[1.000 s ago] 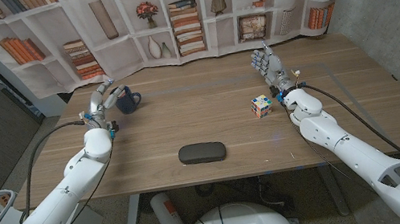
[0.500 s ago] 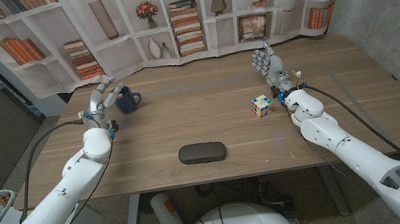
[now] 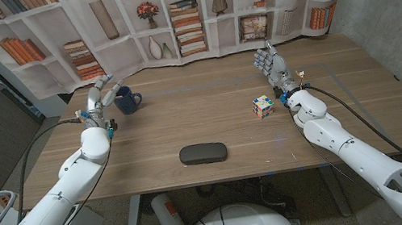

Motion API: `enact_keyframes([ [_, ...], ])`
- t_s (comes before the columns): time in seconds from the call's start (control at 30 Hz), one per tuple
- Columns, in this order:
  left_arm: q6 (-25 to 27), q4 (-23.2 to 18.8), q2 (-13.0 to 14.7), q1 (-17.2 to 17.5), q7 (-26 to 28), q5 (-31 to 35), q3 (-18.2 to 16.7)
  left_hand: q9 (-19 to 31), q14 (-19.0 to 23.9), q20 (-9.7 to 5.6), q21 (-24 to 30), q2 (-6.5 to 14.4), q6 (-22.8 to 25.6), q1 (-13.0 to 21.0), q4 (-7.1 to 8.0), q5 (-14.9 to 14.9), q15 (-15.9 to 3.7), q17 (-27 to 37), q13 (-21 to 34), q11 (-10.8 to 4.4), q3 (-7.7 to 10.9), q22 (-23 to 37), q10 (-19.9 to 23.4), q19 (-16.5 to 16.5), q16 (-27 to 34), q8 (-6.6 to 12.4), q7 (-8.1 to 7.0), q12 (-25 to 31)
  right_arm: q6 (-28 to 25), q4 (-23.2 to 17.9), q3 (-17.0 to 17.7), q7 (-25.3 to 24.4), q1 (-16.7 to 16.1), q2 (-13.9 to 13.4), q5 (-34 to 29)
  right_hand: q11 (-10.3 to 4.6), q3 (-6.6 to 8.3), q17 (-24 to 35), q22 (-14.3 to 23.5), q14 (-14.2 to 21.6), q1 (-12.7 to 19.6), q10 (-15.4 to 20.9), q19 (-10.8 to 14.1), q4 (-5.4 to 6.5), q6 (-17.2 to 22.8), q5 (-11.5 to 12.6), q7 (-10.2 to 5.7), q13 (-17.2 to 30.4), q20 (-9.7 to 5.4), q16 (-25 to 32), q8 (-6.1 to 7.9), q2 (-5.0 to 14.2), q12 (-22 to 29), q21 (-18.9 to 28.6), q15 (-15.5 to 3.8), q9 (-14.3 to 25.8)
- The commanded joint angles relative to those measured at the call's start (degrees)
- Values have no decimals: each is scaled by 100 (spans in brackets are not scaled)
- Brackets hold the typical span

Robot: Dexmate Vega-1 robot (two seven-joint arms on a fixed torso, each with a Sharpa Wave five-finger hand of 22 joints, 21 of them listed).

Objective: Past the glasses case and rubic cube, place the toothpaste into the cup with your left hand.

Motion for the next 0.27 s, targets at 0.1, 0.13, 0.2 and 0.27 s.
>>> enact_keyframes([
  [0.1, -8, -267, 58, 104, -13, 75, -119, 15, -22, 24, 5, -14, -21, -60, 53, 57, -135, 16, 28, -11, -6, 14, -12, -109, 37, 37, 19, 32, 23, -117, 19, -56, -77, -32, -11, 0, 13, 9, 30, 71, 11, 30, 46, -27, 42, -14, 17, 15, 2, 7, 34, 49, 6, -15, -8, 17],
  [0.13, -8, -267, 56, 106, -12, 83, -120, 15, -20, 24, 5, -13, -21, -61, 54, 58, -137, 16, 28, -13, -7, 14, -8, -109, 38, 38, 16, 34, 25, -124, 20, -62, -83, -31, -10, 10, 13, 9, 30, 70, 11, 33, 46, -27, 42, -14, 11, 15, 2, 6, 34, 49, 6, -15, -9, 17],
  [0.2, -14, -258, 58, 107, -51, 75, -122, 15, -21, 23, 7, -13, -25, -65, 56, 62, -135, 15, 28, -19, -9, 14, -10, -110, 39, 39, 35, 36, 26, -144, 22, -81, -98, -32, -12, 9, 13, 9, 30, 70, 11, 30, 47, -28, 43, -14, 12, 15, 3, 6, 34, 50, 5, -15, -4, 17],
  [0.27, -46, -232, 60, 109, -55, 102, -118, 15, -22, 24, 8, -12, -22, -67, 58, 65, -133, 15, 28, -7, -10, 14, -6, -110, 40, 42, 35, 40, 32, -158, 20, -102, -115, -26, -18, 8, 13, 9, 30, 70, 12, 28, 47, -29, 42, -14, 17, 15, 3, 6, 33, 52, 4, -16, -8, 17],
])
